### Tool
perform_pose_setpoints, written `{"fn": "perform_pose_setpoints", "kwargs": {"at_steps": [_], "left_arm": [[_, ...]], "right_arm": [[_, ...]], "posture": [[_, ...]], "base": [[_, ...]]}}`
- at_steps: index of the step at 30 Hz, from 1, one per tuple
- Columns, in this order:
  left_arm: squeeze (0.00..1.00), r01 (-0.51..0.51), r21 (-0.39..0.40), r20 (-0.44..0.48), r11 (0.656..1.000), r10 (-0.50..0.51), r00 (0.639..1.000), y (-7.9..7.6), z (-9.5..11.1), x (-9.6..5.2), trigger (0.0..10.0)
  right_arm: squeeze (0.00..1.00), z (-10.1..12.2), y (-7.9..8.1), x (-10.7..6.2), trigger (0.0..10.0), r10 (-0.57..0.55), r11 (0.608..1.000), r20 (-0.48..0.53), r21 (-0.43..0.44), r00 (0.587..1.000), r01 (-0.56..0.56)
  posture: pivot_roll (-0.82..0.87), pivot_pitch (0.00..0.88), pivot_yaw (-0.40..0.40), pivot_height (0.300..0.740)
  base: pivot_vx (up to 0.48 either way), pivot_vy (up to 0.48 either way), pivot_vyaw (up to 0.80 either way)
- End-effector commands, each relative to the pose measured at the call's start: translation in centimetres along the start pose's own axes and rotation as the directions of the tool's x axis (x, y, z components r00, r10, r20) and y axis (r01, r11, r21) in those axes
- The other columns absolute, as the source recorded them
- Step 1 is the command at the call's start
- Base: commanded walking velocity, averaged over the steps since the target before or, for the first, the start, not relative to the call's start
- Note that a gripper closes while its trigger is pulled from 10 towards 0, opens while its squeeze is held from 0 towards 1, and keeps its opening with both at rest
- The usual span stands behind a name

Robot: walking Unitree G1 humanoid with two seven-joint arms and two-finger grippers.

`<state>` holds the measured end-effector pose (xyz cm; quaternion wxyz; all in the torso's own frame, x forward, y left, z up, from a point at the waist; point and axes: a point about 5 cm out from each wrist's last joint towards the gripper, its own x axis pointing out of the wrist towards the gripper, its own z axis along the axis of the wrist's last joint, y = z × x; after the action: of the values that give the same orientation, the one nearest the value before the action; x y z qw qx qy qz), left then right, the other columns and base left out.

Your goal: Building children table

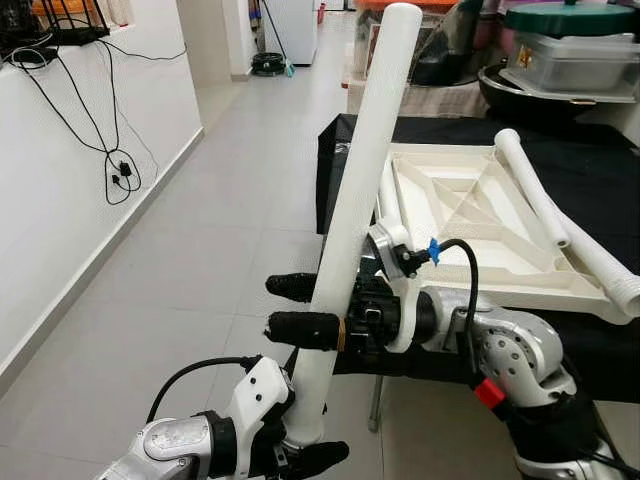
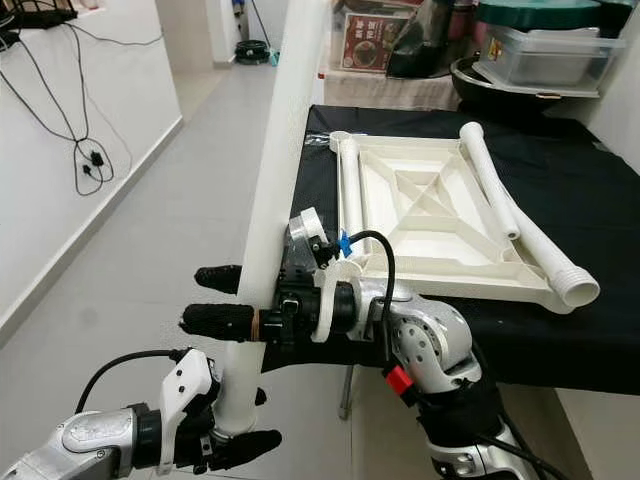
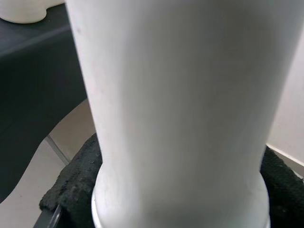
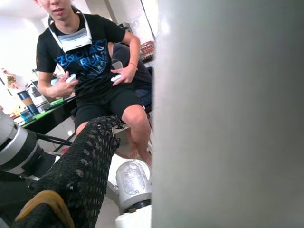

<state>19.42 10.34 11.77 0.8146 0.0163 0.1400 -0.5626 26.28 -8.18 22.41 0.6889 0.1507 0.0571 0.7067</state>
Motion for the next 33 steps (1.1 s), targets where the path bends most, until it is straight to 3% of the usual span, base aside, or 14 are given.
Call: {"fn": "perform_pose_setpoints", "kwargs": {"at_steps": [1,2,3,4,23,24,33], "left_arm": [[0.0,0.013,0.016,-0.007,1.0,-0.013,1.0,-0.26,-0.02,-0.1,10.0],[0.0,0.013,0.016,-0.007,1.0,-0.013,1.0,-0.26,-0.02,-0.1,10.0],[0.0,0.013,0.021,-0.009,1.0,-0.013,1.0,-0.24,-0.01,-0.13,10.0],[0.0,0.011,0.016,-0.007,1.0,-0.011,1.0,-0.22,0.0,-0.16,10.0],[0.0,0.0,-0.032,-0.039,0.999,-0.001,0.999,-0.16,-0.56,-0.21,10.0],[1.0,0.001,-0.033,-0.036,0.999,-0.002,0.999,-0.14,-0.53,-0.18,10.0],[1.0,-0.036,-0.003,-0.034,0.999,0.035,0.999,0.29,-0.47,-0.19,10.0]], "right_arm": [[0.0,-0.37,0.41,0.46,9.2,0.031,0.999,-0.016,0.015,0.999,-0.031],[0.0,-0.37,0.41,0.46,9.2,0.031,0.999,-0.016,0.015,0.999,-0.031],[0.0,-0.4,0.42,0.46,1.5,0.031,0.999,-0.019,0.014,0.999,-0.031],[0.0,-0.43,0.43,0.44,0.0,0.03,0.999,-0.021,0.014,0.999,-0.03],[0.0,-0.73,0.68,0.41,0.0,0.027,0.999,-0.029,0.021,0.999,-0.027],[0.0,-0.72,0.67,0.42,0.0,0.026,0.999,-0.027,0.02,0.999,-0.026],[0.0,-0.63,0.63,0.36,0.0,0.027,0.999,-0.024,0.02,0.999,-0.026]], "posture": [[0.03,0.048,-0.022,0.74],[0.03,0.048,-0.022,0.74],[0.03,0.048,-0.022,0.74],[0.03,0.046,-0.022,0.74],[0.03,0.042,-0.017,0.74],[0.03,0.043,-0.018,0.74],[0.03,0.046,-0.017,0.74]], "base": [[0.0,0.0,0.0],[0.0,0.0,0.0],[0.0,0.0,0.0],[0.0,0.0,0.0],[0.0,0.0,0.0],[0.0,0.0,0.0],[0.0,0.0,0.0]]}}
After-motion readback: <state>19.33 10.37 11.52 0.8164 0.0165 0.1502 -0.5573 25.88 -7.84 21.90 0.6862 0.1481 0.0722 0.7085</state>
